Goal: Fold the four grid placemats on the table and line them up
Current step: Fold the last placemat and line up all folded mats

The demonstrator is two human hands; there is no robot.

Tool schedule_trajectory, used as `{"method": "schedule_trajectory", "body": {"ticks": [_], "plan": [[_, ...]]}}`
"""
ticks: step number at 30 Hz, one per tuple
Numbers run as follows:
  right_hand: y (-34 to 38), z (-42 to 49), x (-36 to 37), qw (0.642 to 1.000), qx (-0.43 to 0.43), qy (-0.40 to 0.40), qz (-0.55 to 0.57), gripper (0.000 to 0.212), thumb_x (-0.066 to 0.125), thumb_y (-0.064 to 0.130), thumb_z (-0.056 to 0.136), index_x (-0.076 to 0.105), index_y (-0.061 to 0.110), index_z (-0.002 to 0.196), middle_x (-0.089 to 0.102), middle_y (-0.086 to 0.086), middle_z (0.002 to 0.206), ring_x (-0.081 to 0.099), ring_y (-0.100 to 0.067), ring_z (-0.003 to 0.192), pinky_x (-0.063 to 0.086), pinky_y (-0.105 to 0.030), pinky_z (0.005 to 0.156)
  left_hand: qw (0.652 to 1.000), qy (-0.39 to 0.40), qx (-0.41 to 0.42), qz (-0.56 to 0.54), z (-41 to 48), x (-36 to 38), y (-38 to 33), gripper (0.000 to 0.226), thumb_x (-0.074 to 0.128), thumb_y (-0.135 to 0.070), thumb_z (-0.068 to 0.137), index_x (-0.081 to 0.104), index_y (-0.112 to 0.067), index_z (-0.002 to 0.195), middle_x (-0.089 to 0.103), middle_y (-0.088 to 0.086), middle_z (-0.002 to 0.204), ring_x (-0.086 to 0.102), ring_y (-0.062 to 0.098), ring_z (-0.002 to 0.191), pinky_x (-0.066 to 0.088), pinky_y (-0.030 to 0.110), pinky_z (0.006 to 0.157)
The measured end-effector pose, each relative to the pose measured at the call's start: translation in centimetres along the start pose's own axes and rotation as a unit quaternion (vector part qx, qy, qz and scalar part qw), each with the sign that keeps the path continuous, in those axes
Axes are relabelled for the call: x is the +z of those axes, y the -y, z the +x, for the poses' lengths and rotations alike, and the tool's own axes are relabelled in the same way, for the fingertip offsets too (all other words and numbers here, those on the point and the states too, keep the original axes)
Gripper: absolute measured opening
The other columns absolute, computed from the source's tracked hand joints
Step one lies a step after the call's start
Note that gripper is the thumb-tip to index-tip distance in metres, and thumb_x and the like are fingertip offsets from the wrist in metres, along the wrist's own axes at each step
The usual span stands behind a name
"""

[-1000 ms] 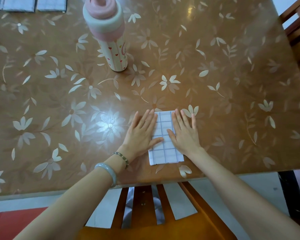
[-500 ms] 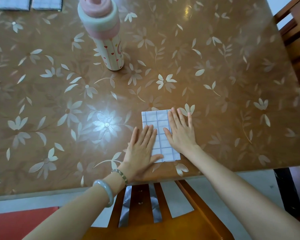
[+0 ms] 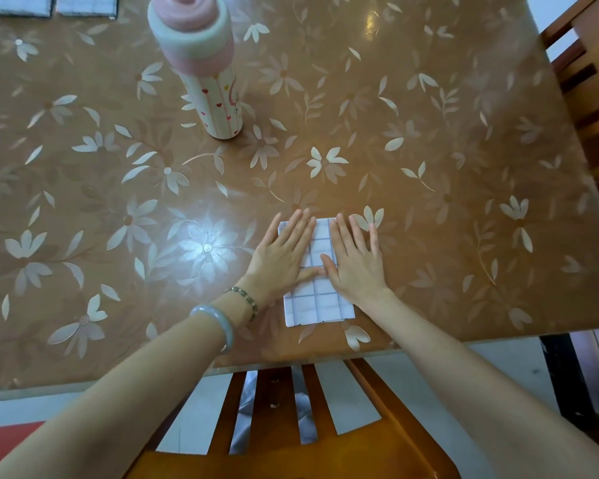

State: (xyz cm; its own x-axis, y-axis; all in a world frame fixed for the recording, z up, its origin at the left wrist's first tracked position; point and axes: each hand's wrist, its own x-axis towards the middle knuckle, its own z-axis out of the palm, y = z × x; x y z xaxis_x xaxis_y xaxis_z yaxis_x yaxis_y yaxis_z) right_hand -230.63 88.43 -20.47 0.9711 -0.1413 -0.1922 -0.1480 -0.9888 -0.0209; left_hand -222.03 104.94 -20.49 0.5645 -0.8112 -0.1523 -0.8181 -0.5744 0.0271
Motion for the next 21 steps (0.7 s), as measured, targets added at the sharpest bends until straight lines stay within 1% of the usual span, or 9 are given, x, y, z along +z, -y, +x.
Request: {"method": "schedule_trajectory", "body": {"ticks": [4,8,11,14,16,17,19,21], "plan": [[0.0,0.0,-0.1,1.0,0.001,0.003,-0.001,0.066,0.02,0.048,0.097,0.028,0.006,0.147,0.031,-0.012,0.153,0.026,-0.029,0.142,0.012,-0.053,0.114,1.0,0.018,0.013,-0.009,-0.7,1.1,0.0,0.095,0.019,-0.074,0.089,0.028,-0.001,0.148,0.027,0.016,0.156,0.02,0.028,0.146,0.023,0.05,0.116],[0.1,0.1,0.0,1.0,-0.003,0.008,-0.011,0.067,0.019,0.047,0.096,0.027,0.004,0.148,0.028,-0.013,0.154,0.024,-0.028,0.143,0.008,-0.053,0.115,0.999,0.029,-0.023,-0.035,-4.2,1.4,-1.6,0.1,0.019,-0.078,0.086,0.027,0.0,0.148,0.026,0.021,0.155,0.021,0.033,0.145,0.022,0.058,0.114],[0.1,0.1,0.0,1.0,0.002,0.021,-0.021,0.069,0.013,0.048,0.096,0.019,0.005,0.149,0.02,-0.012,0.157,0.017,-0.027,0.145,0.003,-0.052,0.116,0.996,0.04,-0.055,-0.059,-6.9,1.7,-3.3,0.099,0.019,-0.077,0.087,0.022,0.0,0.149,0.021,0.021,0.156,0.016,0.033,0.146,0.014,0.059,0.115],[-0.2,0.2,-0.4,0.999,-0.004,0.038,-0.005,0.069,0.009,0.049,0.096,0.005,0.008,0.151,0.004,-0.01,0.16,0.001,-0.025,0.147,-0.006,-0.05,0.116,0.993,0.059,-0.076,-0.075,-8.2,1.6,-4.4,0.098,0.019,-0.077,0.087,0.021,-0.001,0.149,0.021,0.018,0.157,0.015,0.031,0.147,0.014,0.058,0.115],[-0.3,0.3,-0.9,0.998,-0.003,0.047,0.048,0.068,0.019,0.049,0.098,-0.001,0.011,0.151,-0.005,-0.008,0.16,-0.008,-0.024,0.147,-0.008,-0.047,0.117,0.989,0.058,-0.094,-0.098,-8.3,0.9,-4.4,0.096,0.018,-0.076,0.088,0.02,-0.003,0.15,0.02,0.015,0.157,0.015,0.029,0.147,0.011,0.054,0.116],[-0.3,0.3,-1.2,0.995,0.006,0.037,0.09,0.069,0.027,0.047,0.098,0.002,0.011,0.152,-0.005,-0.008,0.16,-0.008,-0.024,0.147,-0.006,-0.046,0.118,0.986,0.044,-0.107,-0.116,-8.1,0.4,-4.1,0.094,0.016,-0.075,0.089,0.019,-0.004,0.151,0.018,0.014,0.158,0.014,0.028,0.147,0.008,0.052,0.117],[-0.1,-0.1,-1.9,0.985,0.034,-0.021,0.17,0.067,0.042,0.038,0.097,0.014,0.009,0.151,0.004,-0.012,0.16,0.001,-0.026,0.147,0.004,-0.044,0.119,0.972,0.005,-0.149,-0.184,-7.4,-0.9,-3.4,0.089,0.015,-0.071,0.092,0.015,-0.005,0.152,0.013,0.012,0.159,0.01,0.026,0.148,0.004,0.045,0.12],[0.4,-0.9,-2.2,0.978,0.043,-0.061,0.195,0.061,0.052,0.03,0.093,0.03,0.009,0.146,0.017,-0.017,0.157,0.012,-0.031,0.145,0.013,-0.046,0.117,0.944,-0.038,-0.201,-0.259,-6.2,-2.2,-2.5,0.084,0.03,-0.063,0.092,0.016,-0.004,0.151,0.014,0.013,0.159,0.01,0.027,0.148,0.006,0.04,0.118]]}}
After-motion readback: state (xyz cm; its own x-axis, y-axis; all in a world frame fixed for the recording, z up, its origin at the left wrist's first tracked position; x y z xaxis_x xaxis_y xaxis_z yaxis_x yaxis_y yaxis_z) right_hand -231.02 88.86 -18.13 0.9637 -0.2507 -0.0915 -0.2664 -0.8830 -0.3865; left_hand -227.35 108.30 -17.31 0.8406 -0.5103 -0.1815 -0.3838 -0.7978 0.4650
